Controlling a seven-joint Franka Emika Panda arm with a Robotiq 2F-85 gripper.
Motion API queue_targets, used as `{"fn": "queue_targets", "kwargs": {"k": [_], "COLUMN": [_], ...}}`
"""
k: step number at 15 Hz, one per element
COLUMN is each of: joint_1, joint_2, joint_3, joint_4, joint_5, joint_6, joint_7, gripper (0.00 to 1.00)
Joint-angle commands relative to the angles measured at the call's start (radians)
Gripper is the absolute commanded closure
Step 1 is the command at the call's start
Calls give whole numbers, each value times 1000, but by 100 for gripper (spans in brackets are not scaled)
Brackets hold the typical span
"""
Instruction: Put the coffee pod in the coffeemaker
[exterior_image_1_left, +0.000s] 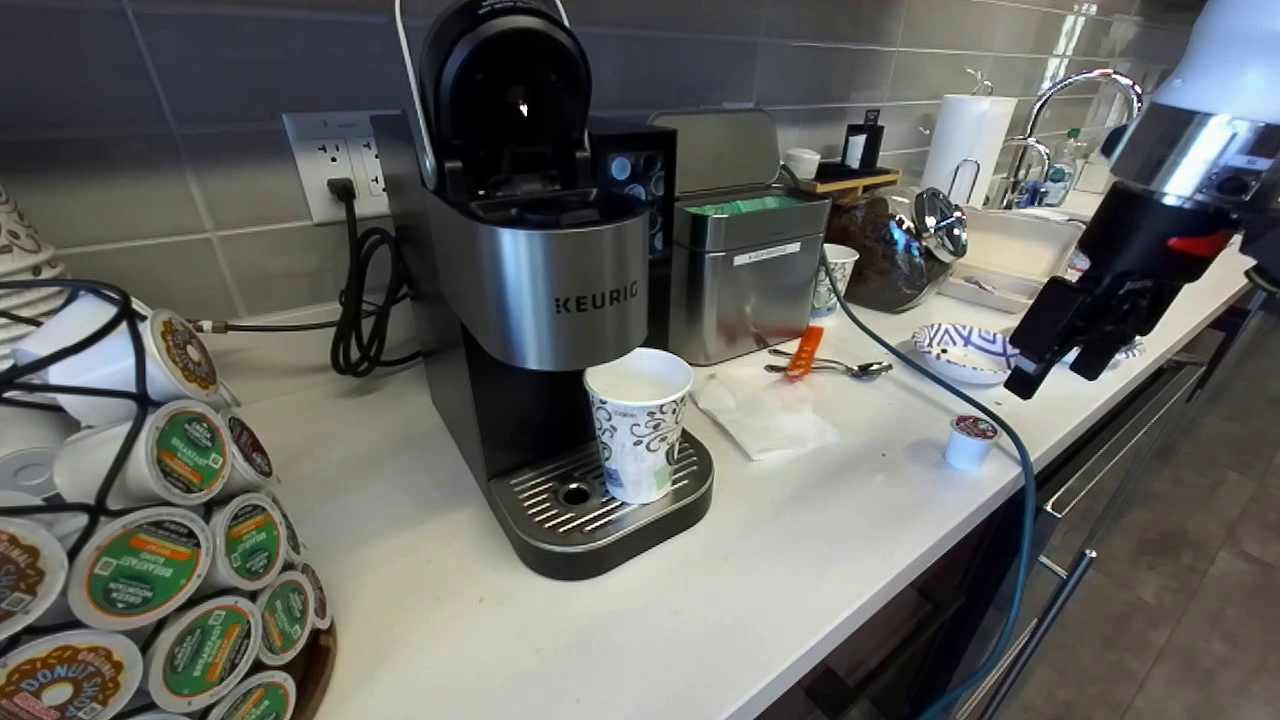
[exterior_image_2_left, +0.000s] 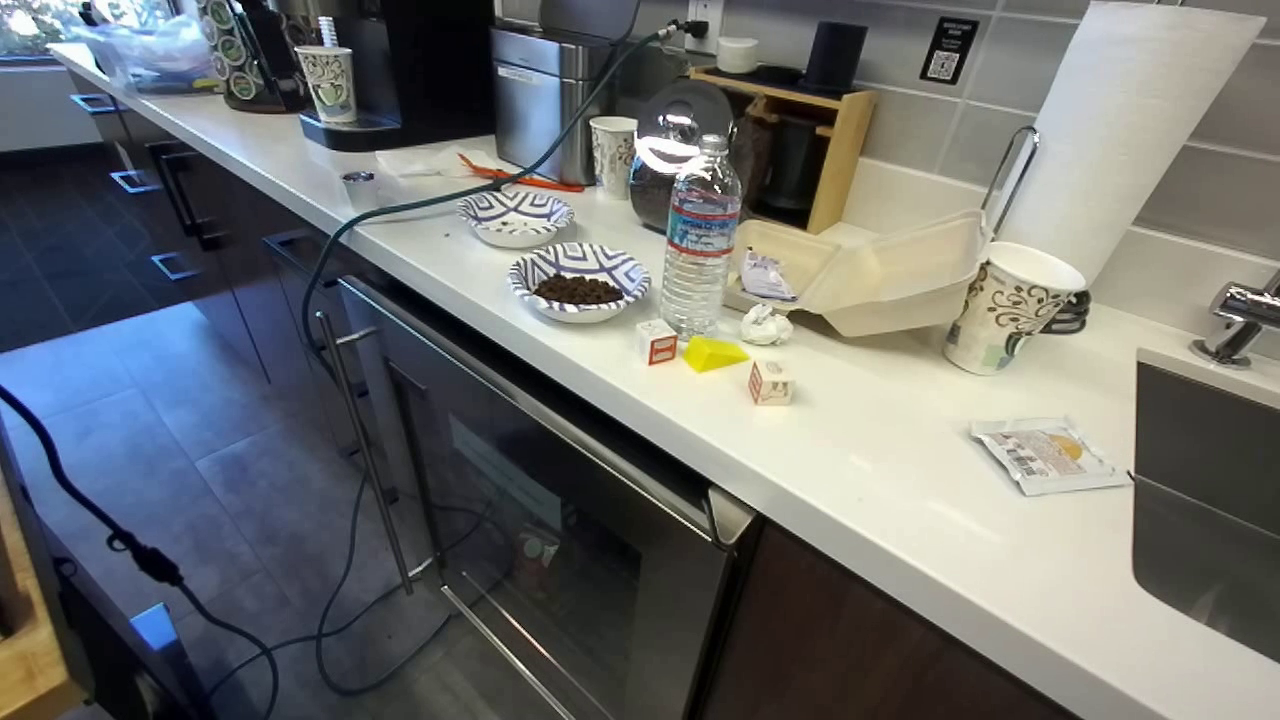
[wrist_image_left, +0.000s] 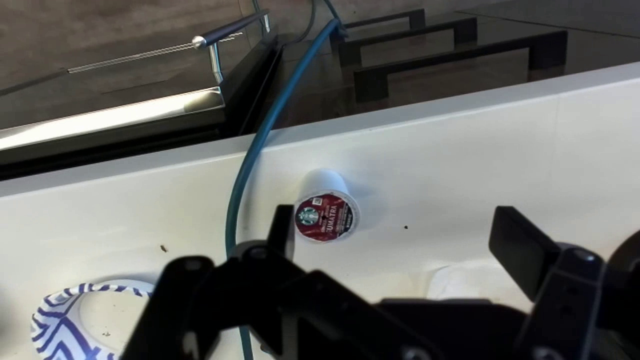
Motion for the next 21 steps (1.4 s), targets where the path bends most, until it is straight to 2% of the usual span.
{"fn": "queue_targets", "kwargs": {"k": [1,2,6,11,21], "joint_1": [-26,2,2,-39,2], "joint_2": [72,34,45,125,276], "joint_3": [18,-2,-4,-18,-57], "joint_4": [2,0,5,28,99], "joint_5": [-105,-52,-58,-175,-176], "joint_6": [110,58,68,84,98], "joint_7": [137,68,73,109,82], "gripper": [0,0,0,0,0]}}
